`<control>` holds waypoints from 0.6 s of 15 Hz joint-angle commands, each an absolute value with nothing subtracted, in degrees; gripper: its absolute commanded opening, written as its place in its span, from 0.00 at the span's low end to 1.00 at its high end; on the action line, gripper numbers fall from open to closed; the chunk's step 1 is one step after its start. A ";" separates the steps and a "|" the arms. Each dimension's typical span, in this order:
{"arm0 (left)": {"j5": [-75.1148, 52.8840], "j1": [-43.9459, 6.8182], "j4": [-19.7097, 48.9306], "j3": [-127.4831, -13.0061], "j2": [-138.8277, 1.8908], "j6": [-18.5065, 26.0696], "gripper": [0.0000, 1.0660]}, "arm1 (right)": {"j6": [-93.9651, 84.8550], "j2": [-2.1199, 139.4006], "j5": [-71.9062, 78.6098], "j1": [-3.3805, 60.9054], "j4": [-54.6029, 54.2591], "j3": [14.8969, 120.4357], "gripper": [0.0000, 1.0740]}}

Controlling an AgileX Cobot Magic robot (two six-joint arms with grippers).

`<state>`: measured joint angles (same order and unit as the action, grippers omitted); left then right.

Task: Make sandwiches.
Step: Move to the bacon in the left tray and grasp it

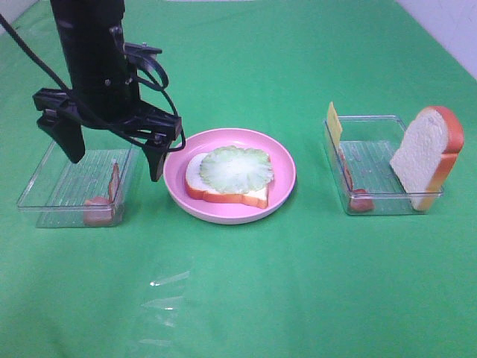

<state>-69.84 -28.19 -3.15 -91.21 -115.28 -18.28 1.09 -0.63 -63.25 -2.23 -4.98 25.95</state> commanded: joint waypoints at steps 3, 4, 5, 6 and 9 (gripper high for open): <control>-60.22 -25.84 0.63 -84.11 -114.59 -19.88 0.95 | 0.34 -1.60 -62.97 -2.18 -5.16 25.78 0.89; -56.84 -24.92 1.26 -83.14 -114.76 -19.88 0.95 | 0.34 -1.60 -62.97 -2.18 -5.16 25.78 0.89; -54.43 -24.64 1.38 -82.74 -114.76 -20.00 0.95 | 0.34 -1.60 -62.97 -2.18 -5.16 25.78 0.89; -53.63 -24.12 1.66 -82.74 -114.76 -20.11 0.95 | 0.34 -1.60 -62.97 -2.18 -5.16 25.78 0.89; -53.57 -23.03 1.95 -82.74 -115.34 -19.42 0.94 | 0.34 -1.60 -62.97 -2.18 -5.16 25.78 0.89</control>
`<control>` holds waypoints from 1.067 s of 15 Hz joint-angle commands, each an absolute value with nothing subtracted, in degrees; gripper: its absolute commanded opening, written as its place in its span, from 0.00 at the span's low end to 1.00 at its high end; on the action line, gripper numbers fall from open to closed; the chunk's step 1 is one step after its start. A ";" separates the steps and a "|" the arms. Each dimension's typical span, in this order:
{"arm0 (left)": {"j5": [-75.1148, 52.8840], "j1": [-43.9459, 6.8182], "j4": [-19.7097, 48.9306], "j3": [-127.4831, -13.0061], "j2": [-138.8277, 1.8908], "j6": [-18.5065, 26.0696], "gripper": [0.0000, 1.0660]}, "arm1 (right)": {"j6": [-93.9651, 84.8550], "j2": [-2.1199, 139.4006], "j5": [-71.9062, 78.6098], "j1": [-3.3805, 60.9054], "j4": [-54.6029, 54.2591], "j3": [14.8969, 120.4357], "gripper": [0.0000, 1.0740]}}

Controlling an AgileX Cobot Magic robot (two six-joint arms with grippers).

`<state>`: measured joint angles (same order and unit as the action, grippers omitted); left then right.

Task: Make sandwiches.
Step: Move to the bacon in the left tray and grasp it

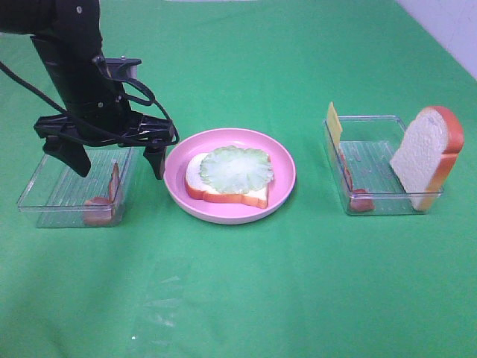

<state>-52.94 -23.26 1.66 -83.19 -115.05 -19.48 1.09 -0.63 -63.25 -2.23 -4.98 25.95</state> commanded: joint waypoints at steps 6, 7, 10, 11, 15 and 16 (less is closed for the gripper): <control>-53.74 -23.03 3.15 -82.62 -118.09 -17.65 0.94 | 0.34 -1.60 -62.97 -2.18 -5.16 25.78 0.89; -53.80 -23.03 3.15 -82.62 -118.09 -17.36 0.94 | 0.34 -1.60 -62.97 -2.18 -5.16 25.78 0.89; -53.92 -23.03 3.38 -82.62 -118.09 -17.07 0.85 | 0.34 -1.60 -62.97 -2.18 -5.16 25.78 0.89; -53.92 -23.03 3.38 -82.62 -118.09 -17.07 0.77 | 0.34 -1.60 -62.97 -2.18 -5.16 25.78 0.89; -54.03 -23.03 3.61 -82.62 -118.09 -17.07 0.75 | 0.34 -1.60 -62.97 -2.18 -5.16 25.78 0.89; -54.03 -23.03 3.67 -82.62 -118.09 -17.07 0.75 | 0.34 -1.60 -62.97 -2.18 -5.16 25.78 0.89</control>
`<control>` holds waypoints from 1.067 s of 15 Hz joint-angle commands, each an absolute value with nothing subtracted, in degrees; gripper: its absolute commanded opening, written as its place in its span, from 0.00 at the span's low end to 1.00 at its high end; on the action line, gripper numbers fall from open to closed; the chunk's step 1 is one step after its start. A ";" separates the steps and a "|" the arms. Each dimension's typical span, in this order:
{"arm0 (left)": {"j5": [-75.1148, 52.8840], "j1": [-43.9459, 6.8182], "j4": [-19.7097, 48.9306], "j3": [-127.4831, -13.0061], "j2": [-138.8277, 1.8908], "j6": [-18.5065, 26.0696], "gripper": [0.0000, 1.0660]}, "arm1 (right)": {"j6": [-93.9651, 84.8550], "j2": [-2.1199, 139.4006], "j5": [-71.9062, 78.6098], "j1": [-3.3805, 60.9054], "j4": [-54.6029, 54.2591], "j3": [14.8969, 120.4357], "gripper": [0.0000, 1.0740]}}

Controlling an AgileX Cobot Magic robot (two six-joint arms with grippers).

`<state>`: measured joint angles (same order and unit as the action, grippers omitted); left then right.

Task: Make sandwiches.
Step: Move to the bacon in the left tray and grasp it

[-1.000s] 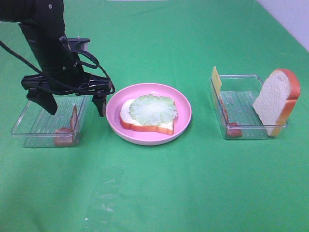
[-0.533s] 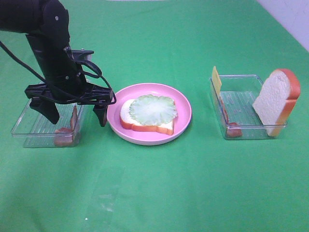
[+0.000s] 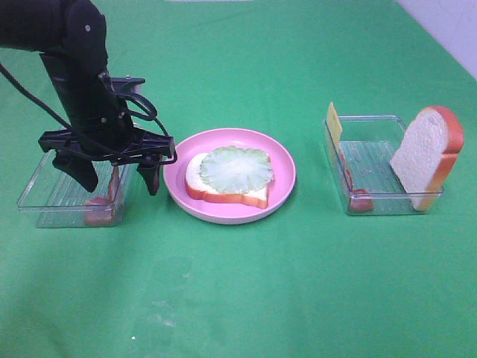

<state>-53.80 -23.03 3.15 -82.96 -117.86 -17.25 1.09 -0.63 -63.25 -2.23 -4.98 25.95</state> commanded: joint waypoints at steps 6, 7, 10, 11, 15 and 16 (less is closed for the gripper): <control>-54.26 -23.03 3.78 -82.62 -118.09 -18.22 0.49 | 0.34 -1.60 -62.97 -2.18 -5.16 25.78 0.89; -54.26 -23.03 3.78 -82.62 -118.03 -18.22 0.38 | 0.34 -1.60 -62.97 -2.18 -5.16 25.78 0.89; -54.43 -23.03 3.78 -82.62 -118.03 -18.22 0.24 | 0.34 -1.60 -62.97 -2.18 -5.16 25.78 0.89; -54.55 -23.03 3.78 -82.62 -118.03 -18.28 0.20 | 0.34 -1.60 -62.97 -2.18 -5.16 25.78 0.89; -55.35 -23.03 3.78 -82.62 -118.03 -18.11 0.00 | 0.34 -1.60 -62.97 -2.18 -5.16 25.78 0.89; -55.41 -23.03 3.78 -82.62 -118.03 -18.05 0.00 | 0.34 -1.60 -62.97 -2.18 -5.16 25.78 0.89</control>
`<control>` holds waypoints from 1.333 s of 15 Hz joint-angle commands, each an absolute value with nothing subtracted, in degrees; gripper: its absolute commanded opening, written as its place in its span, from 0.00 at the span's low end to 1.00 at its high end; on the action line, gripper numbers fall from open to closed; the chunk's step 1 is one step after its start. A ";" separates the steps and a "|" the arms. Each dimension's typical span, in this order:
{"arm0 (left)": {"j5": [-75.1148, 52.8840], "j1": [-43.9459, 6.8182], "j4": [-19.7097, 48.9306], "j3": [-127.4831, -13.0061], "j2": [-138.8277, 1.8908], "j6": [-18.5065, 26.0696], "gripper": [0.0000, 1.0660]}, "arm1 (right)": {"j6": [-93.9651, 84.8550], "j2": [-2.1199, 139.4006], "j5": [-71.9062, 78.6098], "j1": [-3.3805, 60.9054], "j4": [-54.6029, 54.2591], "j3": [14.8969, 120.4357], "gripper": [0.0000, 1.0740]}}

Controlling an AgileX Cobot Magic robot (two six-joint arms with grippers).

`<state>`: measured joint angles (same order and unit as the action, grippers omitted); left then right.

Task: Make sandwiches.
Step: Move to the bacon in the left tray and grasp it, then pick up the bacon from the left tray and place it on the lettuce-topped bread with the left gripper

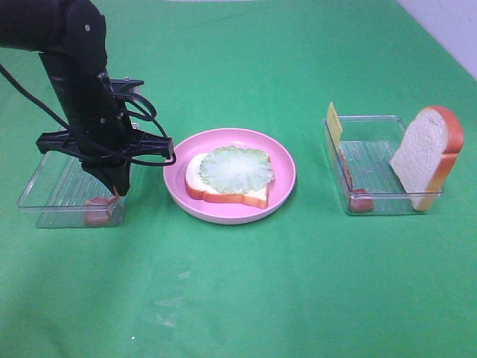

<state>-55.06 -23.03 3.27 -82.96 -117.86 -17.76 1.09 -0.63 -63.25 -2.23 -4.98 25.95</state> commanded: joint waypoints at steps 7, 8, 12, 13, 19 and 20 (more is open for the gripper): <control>-55.41 -23.03 4.41 -82.74 -114.02 -16.44 0.00 | 0.34 -1.60 -62.97 -2.18 -5.16 25.78 0.89; -55.63 -23.03 4.41 -82.85 -113.22 -16.44 0.00 | 0.34 -1.60 -62.97 -2.18 -5.16 25.78 0.89; -56.84 -23.15 6.42 -82.91 -105.42 -14.55 0.00 | 0.34 -1.60 -62.97 -2.18 -5.16 25.78 0.89; -56.89 -23.15 8.14 -83.08 -104.22 -13.58 0.00 | 0.34 -1.60 -62.97 -2.18 -5.16 25.78 0.89; -57.70 -23.20 26.81 -92.53 -105.31 0.92 0.00 | 0.34 -1.60 -62.97 -2.18 -5.16 25.78 0.89; -56.95 -23.20 28.48 -92.76 -106.00 2.01 0.00 | 0.34 -1.60 -62.97 -2.18 -5.16 25.78 0.89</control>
